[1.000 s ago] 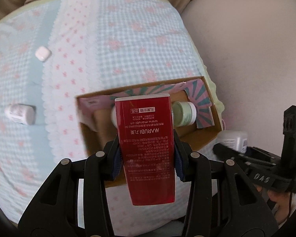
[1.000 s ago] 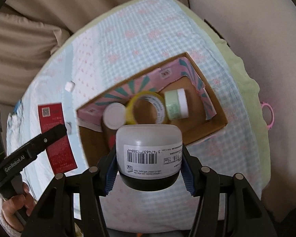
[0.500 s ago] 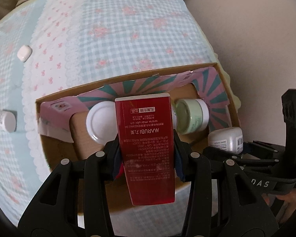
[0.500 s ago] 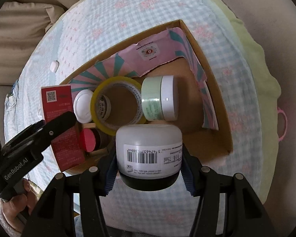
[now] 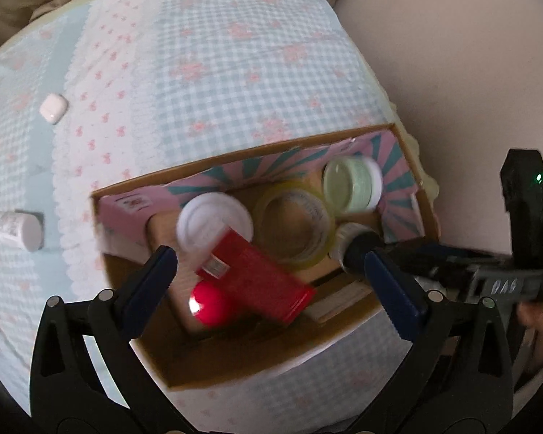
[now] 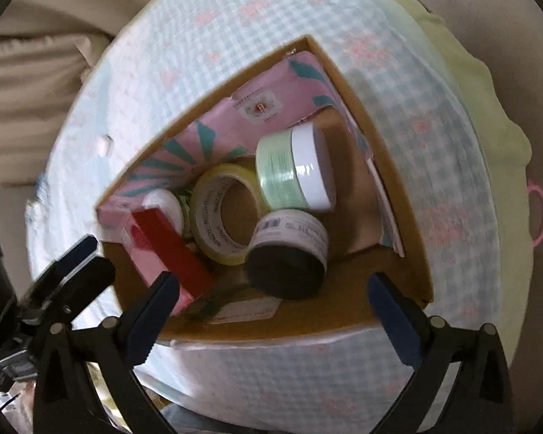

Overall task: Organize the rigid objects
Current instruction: 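Carry the red box and black-lidded jar into the box and release them, then withdraw both tools from the box toward the pill bottle and earbud case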

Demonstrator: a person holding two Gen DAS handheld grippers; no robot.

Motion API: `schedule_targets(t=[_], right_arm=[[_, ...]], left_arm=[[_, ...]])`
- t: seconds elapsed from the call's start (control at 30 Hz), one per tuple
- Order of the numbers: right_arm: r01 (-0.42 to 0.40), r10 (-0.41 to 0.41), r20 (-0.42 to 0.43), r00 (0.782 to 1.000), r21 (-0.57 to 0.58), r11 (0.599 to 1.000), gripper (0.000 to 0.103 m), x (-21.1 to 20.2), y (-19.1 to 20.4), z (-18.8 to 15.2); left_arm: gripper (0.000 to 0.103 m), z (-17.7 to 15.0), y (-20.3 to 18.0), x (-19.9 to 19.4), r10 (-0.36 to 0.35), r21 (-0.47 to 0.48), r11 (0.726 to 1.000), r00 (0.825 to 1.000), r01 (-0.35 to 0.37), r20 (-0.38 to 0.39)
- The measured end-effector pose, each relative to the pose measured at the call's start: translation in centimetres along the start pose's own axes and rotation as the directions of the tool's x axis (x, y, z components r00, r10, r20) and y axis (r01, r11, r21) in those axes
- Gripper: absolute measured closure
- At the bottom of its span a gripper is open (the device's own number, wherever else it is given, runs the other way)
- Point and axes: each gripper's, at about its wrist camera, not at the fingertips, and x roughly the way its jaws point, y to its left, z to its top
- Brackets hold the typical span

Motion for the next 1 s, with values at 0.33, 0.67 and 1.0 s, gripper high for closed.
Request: schedule_targets(t=[0.33,0.67,1.0], right_arm=[[0.018,-0.018,0.042,0.999,0.012,1.000,0.000,-1.4,0.9,-0.8],[0.074,-0.070,0.091,0.993,-0.037,0.997,0.000,-3.6,4.2,-2.7],[0.139,-0.114,0.137,0.984,-0.185,0.973,0.000,-5.5,13.5,-5.3]], left_arm=[[0.000,-1.4,2.3,-2.2,0.023,-0.012,1.000,1.000,-0.023,0.001],[0.000,-3.5,4.6,-8.4,0.008,-0.060,0.998,0.997,-0.003,0.073],[0.000,-6.9,13.6,-16.4,0.081,-0.185,0.981,0.989,-0.057,0.123]])
